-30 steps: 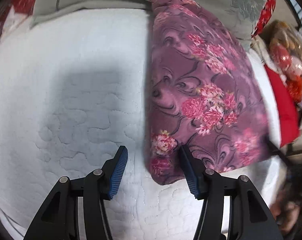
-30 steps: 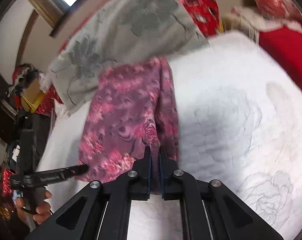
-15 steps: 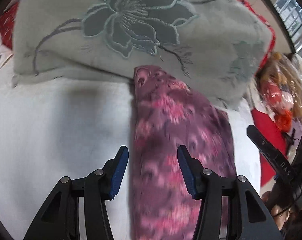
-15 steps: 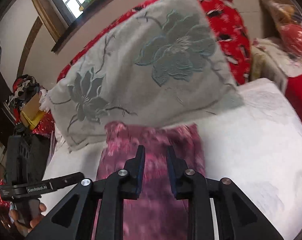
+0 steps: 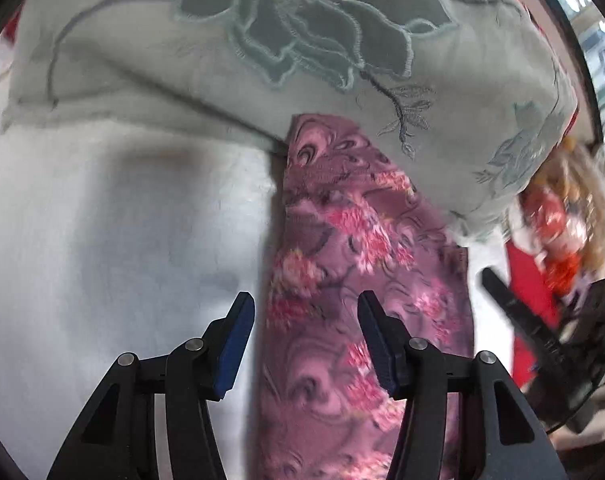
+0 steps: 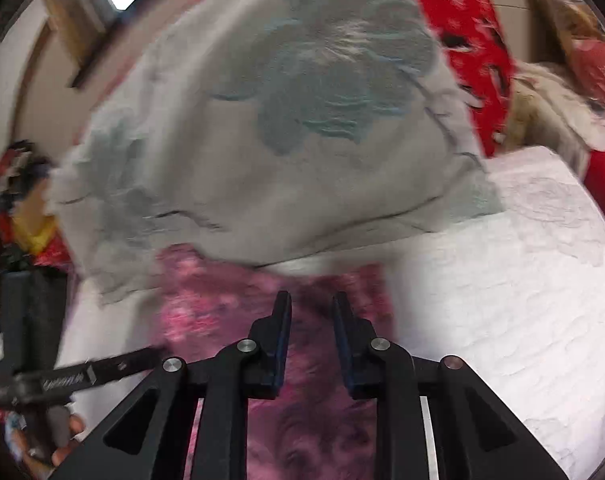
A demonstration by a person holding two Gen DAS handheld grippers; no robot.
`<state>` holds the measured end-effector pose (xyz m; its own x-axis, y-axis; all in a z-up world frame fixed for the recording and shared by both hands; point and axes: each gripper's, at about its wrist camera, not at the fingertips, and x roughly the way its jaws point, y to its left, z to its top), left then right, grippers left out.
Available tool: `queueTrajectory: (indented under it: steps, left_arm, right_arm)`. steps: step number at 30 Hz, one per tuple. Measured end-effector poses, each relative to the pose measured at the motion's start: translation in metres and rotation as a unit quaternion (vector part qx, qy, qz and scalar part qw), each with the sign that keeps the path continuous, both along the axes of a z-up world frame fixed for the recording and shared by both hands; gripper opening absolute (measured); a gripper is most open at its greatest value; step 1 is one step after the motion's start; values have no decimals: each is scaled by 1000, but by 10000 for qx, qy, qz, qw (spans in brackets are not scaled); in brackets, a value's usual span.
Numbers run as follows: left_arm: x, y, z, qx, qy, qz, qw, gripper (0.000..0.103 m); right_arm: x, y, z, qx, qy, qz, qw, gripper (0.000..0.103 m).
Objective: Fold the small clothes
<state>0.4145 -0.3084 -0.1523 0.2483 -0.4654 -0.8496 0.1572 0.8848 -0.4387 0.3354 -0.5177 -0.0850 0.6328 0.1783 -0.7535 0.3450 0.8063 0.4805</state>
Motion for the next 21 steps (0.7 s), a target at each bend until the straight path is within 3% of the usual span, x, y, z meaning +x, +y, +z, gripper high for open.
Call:
queueTrajectory:
  steps: [3, 5, 6, 9, 11, 12, 13, 15, 18, 21]
  left_arm:
    - [-14, -5, -24, 261, 325, -81, 9991, 56]
    - [-20, -4, -14, 305, 201, -139, 9992, 53]
    - [-24, -1, -8, 237, 188, -164, 9994, 52]
    - [-50, 20, 5, -89, -19, 16, 10000, 56]
    - [-62, 19, -4, 215, -25, -46, 9998, 56]
    - [-68, 15, -14, 470, -3, -160, 9988, 57]
    - [-72, 15, -16, 592, -19, -227, 9980, 59]
    - [-78, 16, -8, 636, -187, -274, 9974, 56]
    - [-70, 27, 6, 186, -54, -260, 9995, 54]
    - [-57, 35, 9, 15, 41, 28, 10000, 54]
  right_arm:
    - [10, 18, -36, 59, 859, 428, 9954, 37]
    - [1, 25, -21, -358, 683, 386, 9963, 36]
    - [-4, 26, -16, -278, 663, 362, 9968, 38]
    - [-35, 30, 3, 87, 48, 478, 9988, 38]
    - [-51, 42, -5, -26, 152, 747, 9971, 44]
    - [-54, 52, -16, -351, 440, 955, 9938, 44]
    - [-58, 59, -18, -691, 431, 1119, 9904, 44]
    - [-63, 62, -8, -998, 422, 1217, 9866, 43]
    - [-70, 24, 3, -34, 82, 518, 9986, 44]
    - [-83, -26, -11, 819, -48, -437, 9957, 56]
